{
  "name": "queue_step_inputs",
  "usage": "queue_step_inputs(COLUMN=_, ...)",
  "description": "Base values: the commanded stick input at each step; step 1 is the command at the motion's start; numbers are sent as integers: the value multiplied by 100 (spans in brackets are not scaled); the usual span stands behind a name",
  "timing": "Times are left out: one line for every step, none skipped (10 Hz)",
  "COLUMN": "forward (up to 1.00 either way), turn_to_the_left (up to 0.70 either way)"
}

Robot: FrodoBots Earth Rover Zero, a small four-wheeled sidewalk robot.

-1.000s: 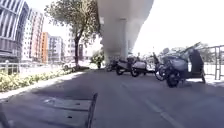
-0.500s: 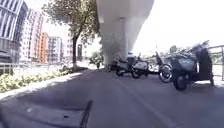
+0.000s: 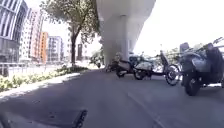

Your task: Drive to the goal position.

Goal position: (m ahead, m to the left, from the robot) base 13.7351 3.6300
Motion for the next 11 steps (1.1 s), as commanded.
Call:
queue_step_inputs(forward=70, turn_to_the_left=0)
queue_step_inputs(forward=70, turn_to_the_left=0)
queue_step_inputs(forward=70, turn_to_the_left=0)
queue_step_inputs(forward=70, turn_to_the_left=0)
queue_step_inputs(forward=70, turn_to_the_left=0)
queue_step_inputs(forward=70, turn_to_the_left=0)
queue_step_inputs(forward=70, turn_to_the_left=0)
queue_step_inputs(forward=70, turn_to_the_left=0)
queue_step_inputs(forward=70, turn_to_the_left=0)
queue_step_inputs(forward=70, turn_to_the_left=0)
queue_step_inputs(forward=70, turn_to_the_left=7)
